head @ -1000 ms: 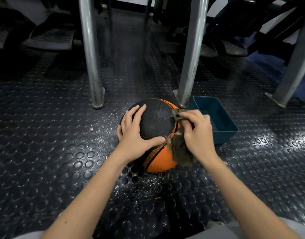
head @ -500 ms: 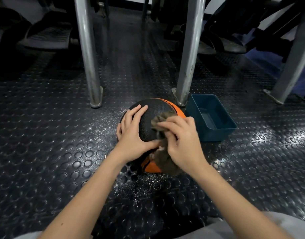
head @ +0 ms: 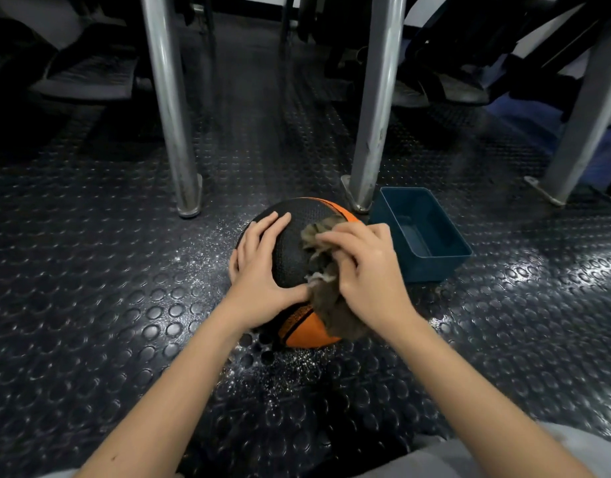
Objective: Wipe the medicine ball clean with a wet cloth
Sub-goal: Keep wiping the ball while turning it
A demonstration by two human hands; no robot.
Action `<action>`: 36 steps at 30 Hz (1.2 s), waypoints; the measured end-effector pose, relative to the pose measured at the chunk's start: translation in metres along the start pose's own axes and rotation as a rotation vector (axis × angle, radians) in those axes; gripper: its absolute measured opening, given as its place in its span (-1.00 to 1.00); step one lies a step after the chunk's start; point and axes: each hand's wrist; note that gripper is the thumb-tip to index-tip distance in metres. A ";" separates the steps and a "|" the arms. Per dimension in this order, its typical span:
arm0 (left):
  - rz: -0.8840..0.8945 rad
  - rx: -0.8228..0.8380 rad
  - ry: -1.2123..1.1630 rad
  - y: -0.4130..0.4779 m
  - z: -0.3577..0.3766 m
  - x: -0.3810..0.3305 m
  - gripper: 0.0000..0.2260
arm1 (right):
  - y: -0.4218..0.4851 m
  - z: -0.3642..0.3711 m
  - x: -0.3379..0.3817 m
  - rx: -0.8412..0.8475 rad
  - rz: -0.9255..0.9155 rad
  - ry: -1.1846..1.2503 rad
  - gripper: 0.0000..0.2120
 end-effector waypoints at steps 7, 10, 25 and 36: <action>0.013 0.031 0.058 0.001 0.002 -0.008 -0.20 | 0.015 -0.008 -0.036 -0.027 0.308 -0.002 -0.74; 0.006 0.013 0.055 0.000 0.003 -0.007 -0.22 | 0.004 -0.004 -0.004 -0.056 0.125 0.006 -0.76; -0.016 -0.004 0.008 -0.003 -0.001 0.000 -0.19 | 0.001 -0.002 0.001 -0.043 0.039 0.086 -0.71; -0.053 -0.029 -0.018 0.005 -0.001 -0.013 -0.21 | 0.002 -0.010 -0.037 -0.090 0.296 0.131 -0.75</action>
Point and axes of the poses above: each hand's wrist, its own y-axis towards the middle knuckle, its own z-axis out of the palm, x = y × z, and after that the axes turned 5 degrees about -z, right-handed
